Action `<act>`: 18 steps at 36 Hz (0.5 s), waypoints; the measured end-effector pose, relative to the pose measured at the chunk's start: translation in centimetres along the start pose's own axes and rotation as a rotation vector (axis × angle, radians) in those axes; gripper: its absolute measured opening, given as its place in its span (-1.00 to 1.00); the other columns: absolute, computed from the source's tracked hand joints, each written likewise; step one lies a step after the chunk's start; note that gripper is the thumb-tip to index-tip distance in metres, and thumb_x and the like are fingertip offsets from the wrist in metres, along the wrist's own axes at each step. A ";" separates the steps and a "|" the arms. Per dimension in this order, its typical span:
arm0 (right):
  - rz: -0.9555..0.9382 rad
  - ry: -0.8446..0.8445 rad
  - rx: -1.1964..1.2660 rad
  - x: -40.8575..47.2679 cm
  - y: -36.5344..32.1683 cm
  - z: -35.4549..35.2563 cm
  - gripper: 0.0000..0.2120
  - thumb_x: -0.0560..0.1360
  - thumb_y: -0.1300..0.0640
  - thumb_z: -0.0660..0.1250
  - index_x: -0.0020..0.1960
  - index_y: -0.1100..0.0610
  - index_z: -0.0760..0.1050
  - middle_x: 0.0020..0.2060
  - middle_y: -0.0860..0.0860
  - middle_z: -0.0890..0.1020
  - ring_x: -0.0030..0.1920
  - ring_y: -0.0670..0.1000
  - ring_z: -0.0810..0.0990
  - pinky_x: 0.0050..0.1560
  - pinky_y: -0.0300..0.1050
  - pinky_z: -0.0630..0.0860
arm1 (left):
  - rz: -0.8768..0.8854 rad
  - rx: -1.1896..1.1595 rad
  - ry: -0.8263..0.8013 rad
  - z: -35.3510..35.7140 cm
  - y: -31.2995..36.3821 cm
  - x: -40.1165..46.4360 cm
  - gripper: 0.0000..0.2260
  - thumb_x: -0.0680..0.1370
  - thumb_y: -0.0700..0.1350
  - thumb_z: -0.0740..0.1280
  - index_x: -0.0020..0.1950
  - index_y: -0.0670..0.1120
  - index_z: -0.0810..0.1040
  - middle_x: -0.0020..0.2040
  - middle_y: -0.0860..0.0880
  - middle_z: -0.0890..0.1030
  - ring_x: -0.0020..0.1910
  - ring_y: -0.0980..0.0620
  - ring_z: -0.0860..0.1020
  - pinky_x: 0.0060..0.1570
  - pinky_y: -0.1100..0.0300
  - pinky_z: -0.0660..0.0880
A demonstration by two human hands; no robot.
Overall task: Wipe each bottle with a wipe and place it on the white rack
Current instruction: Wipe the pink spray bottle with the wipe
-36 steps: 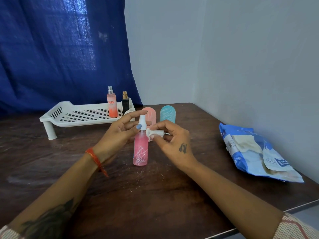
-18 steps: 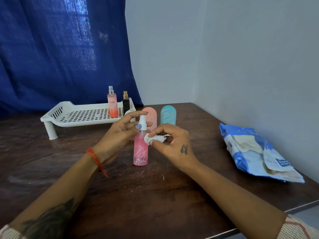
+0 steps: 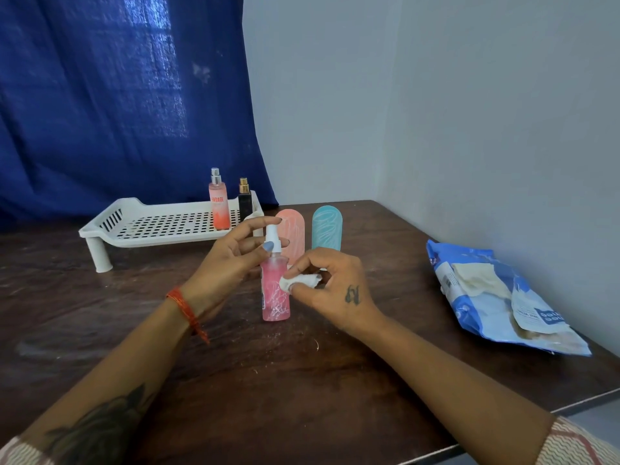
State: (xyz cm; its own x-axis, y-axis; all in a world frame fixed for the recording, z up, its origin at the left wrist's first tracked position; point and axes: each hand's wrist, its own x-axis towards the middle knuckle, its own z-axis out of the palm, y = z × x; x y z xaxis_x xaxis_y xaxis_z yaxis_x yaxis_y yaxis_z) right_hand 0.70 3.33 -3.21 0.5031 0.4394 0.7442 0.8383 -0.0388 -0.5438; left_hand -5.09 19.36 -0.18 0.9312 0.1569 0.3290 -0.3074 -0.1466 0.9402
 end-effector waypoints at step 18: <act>0.012 0.017 -0.035 0.0 0.2 0.1 -0.92 0.37 0.19 0.46 -0.15 0.16 0.60 -0.24 -0.10 0.62 -0.18 -0.13 0.57 -0.19 -0.42 0.47 | 0.018 0.036 0.033 0.0 -0.1 0.1 -0.72 0.55 -0.20 0.27 0.15 0.16 0.47 0.10 0.00 0.64 0.09 0.04 0.61 -0.08 0.22 0.59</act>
State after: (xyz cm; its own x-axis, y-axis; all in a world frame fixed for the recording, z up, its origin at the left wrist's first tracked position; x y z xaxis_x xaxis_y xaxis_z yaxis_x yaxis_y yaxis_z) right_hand 0.89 3.43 -3.38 0.5161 0.4234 0.7446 0.8391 -0.0758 -0.5386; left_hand -4.97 19.41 -0.25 0.9184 0.1863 0.3491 -0.3163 -0.1845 0.9305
